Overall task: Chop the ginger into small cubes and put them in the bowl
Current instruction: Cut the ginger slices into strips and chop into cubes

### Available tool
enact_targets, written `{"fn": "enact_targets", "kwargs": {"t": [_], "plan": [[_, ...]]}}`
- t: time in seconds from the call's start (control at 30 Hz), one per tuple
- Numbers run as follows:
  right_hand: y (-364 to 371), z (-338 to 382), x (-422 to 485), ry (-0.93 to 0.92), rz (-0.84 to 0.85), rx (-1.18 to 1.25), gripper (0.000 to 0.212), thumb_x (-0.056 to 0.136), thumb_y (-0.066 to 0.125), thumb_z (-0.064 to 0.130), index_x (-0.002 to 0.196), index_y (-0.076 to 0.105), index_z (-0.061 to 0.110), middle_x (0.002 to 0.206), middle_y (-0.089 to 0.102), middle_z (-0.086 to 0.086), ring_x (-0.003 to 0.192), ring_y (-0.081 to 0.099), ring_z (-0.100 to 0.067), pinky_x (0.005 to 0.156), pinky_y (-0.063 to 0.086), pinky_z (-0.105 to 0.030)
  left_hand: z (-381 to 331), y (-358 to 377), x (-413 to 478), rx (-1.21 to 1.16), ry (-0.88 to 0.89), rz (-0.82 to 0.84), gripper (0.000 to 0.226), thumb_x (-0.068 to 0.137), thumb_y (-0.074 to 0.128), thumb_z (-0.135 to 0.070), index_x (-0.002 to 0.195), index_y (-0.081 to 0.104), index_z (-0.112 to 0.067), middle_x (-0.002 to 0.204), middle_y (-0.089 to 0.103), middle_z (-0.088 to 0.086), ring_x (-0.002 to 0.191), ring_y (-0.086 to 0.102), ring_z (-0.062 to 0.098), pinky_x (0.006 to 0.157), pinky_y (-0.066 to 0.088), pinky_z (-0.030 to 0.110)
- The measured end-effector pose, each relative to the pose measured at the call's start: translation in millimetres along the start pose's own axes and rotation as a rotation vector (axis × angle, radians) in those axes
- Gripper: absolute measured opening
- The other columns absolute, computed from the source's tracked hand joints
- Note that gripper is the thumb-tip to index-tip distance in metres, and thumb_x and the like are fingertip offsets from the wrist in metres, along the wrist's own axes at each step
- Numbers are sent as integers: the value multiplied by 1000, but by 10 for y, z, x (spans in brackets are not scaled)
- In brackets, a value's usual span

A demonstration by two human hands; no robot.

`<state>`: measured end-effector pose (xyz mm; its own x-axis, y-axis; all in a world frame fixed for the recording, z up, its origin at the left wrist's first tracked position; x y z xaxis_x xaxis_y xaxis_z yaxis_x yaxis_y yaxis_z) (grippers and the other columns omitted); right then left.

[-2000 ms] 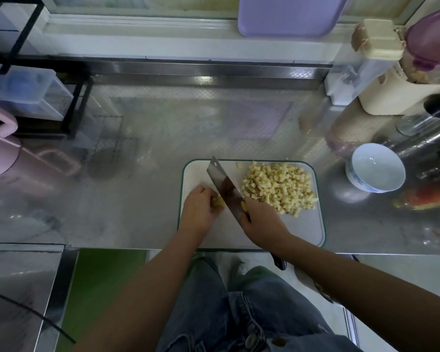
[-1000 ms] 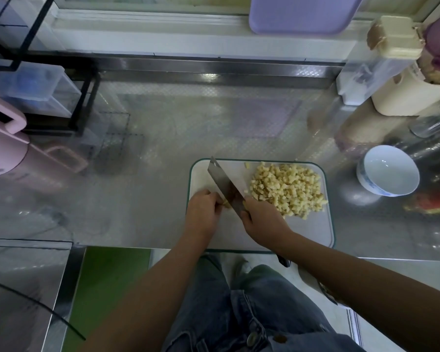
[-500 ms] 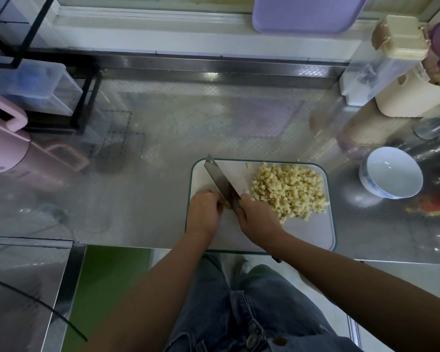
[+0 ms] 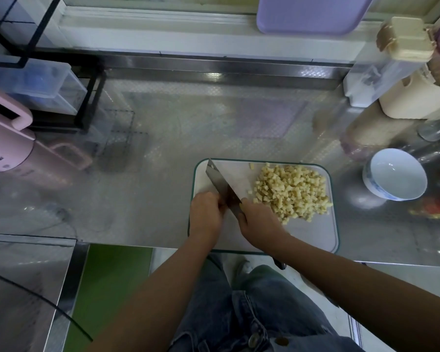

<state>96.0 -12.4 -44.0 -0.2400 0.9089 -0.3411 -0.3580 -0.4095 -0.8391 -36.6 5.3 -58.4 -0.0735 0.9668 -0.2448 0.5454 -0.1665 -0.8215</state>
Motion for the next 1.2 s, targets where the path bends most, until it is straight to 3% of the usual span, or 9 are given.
{"fn": "enact_targets", "kwargs": {"t": [0.1, 0.23, 0.4, 0.5, 0.7, 0.87, 0.97, 1.1, 1.2], "plan": [[40, 2, 14, 15, -7, 25, 16, 97, 42, 18, 105, 49, 5, 88, 63, -19, 81, 61, -36, 68, 46, -40, -3, 7, 0, -9, 4, -19, 19, 84, 59, -12, 70, 72, -8, 68, 67, 9, 61, 56, 20, 62, 46, 36], [29, -26, 76, 28, -46, 112, 19, 99, 44, 22, 104, 50, 4, 85, 64, -19, 77, 62, -36, 66, 48, -41, 23, 15, 13, -24, 34, -13, 18, 83, 59, -11, 77, 76, -10, 76, 72, 8, 69, 63, 20, 71, 51, 36], [-99, -229, 155, 118, -147, 204, 14, 97, 50, 18, 87, 46, 8, 70, 53, -8, 68, 57, -31, 55, 33, -31, 99, 10, -27, -135, 77, -17, 14, 80, 62, -1, 89, 71, -5, 83, 71, 9, 80, 64, 22, 79, 51, 36], [-137, -235, 103, 75, -182, 209, 16, 96, 52, 19, 85, 43, 13, 65, 46, 1, 60, 47, -21, 51, 27, -30, 168, -26, -47, -163, 24, -22, 27, 80, 60, -1, 105, 62, -11, 84, 68, 4, 83, 61, 19, 75, 44, 23], [118, -21, -75, -64, -48, 126, 15, 96, 48, 21, 98, 51, 7, 81, 60, -13, 72, 59, -32, 60, 36, -31, 219, -72, -160, -137, -50, -106, 20, 86, 56, -3, 105, 57, -9, 89, 61, 7, 90, 56, 22, 77, 41, 26], [0, -301, -177, 63, -89, 134, 13, 98, 44, 18, 86, 41, 12, 77, 49, -9, 74, 55, -28, 62, 36, -31, 217, -26, -186, -59, -41, -63, 22, 90, 52, -6, 111, 60, -6, 104, 63, 12, 102, 56, 26, 88, 41, 30], [-146, -495, -234, 131, -130, 101, 14, 98, 44, 20, 91, 49, 9, 76, 54, -8, 70, 55, -24, 60, 41, -30, 192, 6, -193, -40, -52, -23, 23, 91, 51, -7, 109, 65, -8, 108, 66, 11, 101, 59, 26, 89, 45, 31], [-280, -523, -340, 123, -207, 75, 15, 96, 49, 27, 97, 50, 12, 75, 57, -4, 67, 58, -24, 56, 44, -30, -49, 25, -234, -216, -71, 67, 18, 96, 51, -19, 103, 66, -12, 98, 70, 6, 87, 62, 21, 80, 46, 27], [-337, -437, -403, 90, -278, -19, 18, 93, 51, 30, 104, 46, 16, 77, 56, 0, 66, 57, -21, 56, 43, -29, -368, 42, -225, -693, -206, 221, 39, 101, 42, -38, 107, 63, -5, 86, 69, 10, 74, 63, 23, 69, 56, 33]]}}
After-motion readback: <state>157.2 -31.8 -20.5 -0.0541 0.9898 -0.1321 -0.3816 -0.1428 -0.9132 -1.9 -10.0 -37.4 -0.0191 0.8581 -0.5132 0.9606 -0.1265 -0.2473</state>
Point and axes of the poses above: each hand's wrist, its own x-axis towards the middle knuckle, its own y-axis out of the palm, z = x × y, the point moved 2 cm from there along x, towards the middle knuckle
